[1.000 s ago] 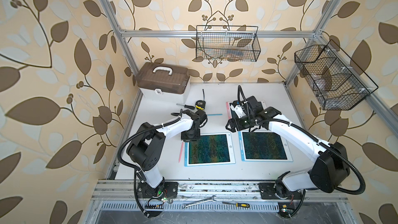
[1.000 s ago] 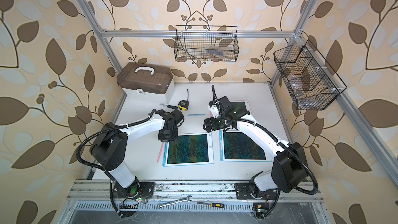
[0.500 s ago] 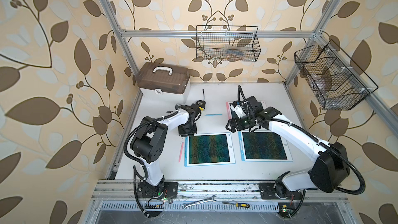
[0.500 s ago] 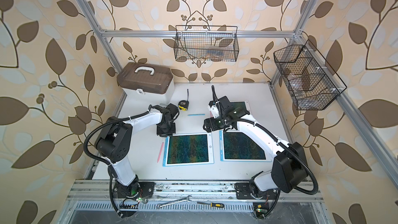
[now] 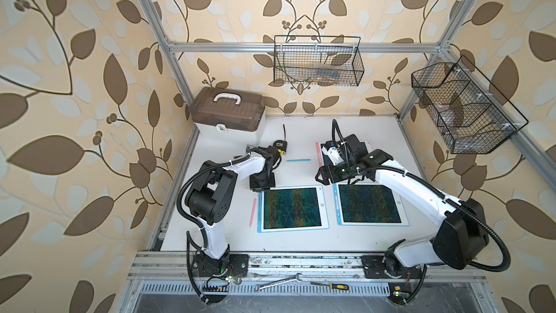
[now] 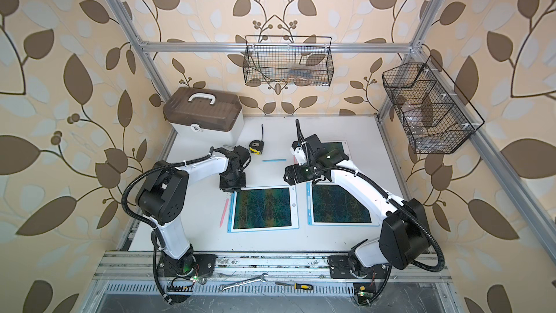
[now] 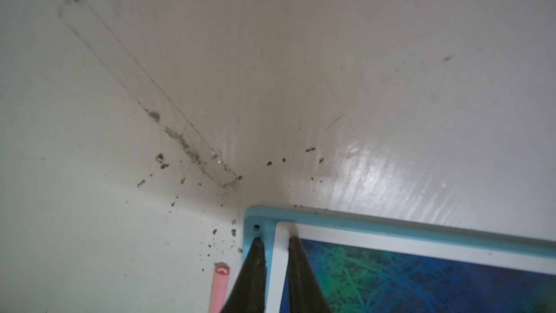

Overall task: Place the stylus back onto the writing tablet
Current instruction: Place the stylus on the writing tablet.

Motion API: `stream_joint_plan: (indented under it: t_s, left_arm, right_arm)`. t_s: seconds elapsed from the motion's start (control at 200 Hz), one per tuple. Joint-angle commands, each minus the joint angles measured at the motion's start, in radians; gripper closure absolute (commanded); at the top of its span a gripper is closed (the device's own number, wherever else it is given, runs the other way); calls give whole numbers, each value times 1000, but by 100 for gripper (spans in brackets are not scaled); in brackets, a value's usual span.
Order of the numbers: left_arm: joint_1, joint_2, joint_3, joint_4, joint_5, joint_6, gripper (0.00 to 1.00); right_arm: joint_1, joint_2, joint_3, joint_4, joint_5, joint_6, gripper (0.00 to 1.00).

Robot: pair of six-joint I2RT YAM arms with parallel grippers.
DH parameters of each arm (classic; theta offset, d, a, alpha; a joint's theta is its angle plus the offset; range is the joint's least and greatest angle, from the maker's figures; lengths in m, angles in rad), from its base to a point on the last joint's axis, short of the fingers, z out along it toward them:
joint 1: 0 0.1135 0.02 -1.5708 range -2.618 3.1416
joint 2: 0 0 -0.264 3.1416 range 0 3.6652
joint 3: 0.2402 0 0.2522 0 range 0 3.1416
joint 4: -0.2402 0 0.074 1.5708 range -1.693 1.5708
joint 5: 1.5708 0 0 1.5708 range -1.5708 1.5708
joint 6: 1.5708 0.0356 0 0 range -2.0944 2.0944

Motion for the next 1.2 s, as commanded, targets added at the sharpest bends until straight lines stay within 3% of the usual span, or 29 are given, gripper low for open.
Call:
stream_joint_plan:
  t_s: [0.0, 1.195]
  left_arm:
    - [-3, -14, -13, -10, 16, 8, 83]
    - [-14, -73, 3, -46, 1, 7, 84]
  right_arm:
    - [6, -16, 12, -10, 10, -4, 12]
    - [9, -9, 15, -5, 4, -5, 12]
